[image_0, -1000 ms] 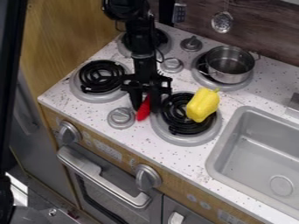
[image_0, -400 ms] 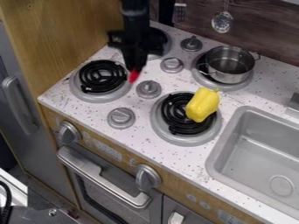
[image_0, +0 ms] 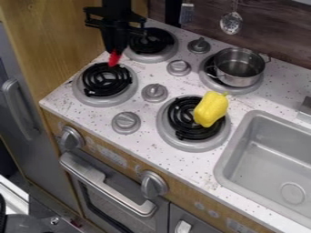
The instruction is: Move the red fork to the bottom left side burner
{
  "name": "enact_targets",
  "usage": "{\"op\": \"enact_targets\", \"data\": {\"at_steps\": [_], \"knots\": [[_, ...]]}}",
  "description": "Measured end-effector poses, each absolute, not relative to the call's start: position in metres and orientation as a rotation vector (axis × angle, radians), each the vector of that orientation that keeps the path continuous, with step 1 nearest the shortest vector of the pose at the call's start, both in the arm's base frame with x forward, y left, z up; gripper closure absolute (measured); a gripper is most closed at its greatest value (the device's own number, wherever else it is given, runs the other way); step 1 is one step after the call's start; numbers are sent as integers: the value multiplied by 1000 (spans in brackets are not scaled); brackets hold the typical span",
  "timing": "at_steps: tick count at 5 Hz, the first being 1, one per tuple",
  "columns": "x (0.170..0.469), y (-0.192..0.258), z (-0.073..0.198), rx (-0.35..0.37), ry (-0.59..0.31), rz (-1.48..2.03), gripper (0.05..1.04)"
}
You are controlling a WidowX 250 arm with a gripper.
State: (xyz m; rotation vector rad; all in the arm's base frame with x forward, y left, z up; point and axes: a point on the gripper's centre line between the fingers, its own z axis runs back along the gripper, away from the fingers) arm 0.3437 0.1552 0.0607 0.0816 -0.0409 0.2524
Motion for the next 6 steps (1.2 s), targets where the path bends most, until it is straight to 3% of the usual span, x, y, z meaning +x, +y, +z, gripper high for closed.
{"op": "enact_targets", "data": {"at_steps": [4,6], "knots": [[340,190,-31,98,75,109,960],[344,196,-34,115,83,101,928]]}}
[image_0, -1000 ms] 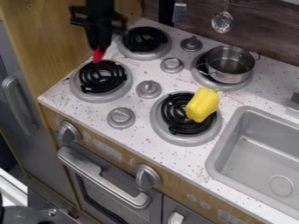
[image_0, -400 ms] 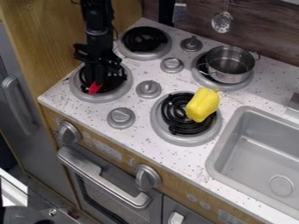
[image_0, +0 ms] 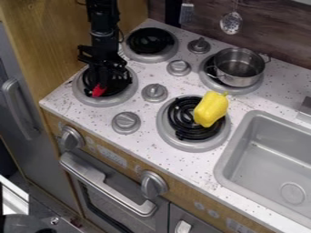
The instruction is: Move the red fork to the bottom left side burner
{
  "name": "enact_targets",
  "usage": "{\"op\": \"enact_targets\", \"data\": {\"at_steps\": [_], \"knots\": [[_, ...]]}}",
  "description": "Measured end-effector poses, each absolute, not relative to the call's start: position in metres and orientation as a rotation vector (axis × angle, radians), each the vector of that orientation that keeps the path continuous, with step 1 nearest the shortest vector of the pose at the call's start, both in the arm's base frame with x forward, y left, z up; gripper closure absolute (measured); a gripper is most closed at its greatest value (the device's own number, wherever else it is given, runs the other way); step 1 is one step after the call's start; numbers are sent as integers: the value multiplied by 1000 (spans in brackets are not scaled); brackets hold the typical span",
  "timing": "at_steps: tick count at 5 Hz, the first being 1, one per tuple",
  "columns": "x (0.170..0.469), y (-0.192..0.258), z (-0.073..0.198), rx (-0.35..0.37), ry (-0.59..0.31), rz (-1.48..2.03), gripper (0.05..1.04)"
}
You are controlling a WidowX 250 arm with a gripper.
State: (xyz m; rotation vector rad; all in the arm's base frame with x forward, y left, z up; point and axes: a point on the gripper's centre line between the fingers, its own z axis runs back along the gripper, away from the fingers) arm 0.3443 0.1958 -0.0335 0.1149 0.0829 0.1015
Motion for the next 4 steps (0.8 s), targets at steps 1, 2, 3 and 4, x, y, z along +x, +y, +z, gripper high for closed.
{"op": "enact_targets", "data": {"at_steps": [1,2,3,4], "knots": [[337,192,-34,97,114,137,732],[329,184,4,99,70,207,394],[323,176,45,141,-2,238,125],[319,159,53,136,-8,215,84]]}}
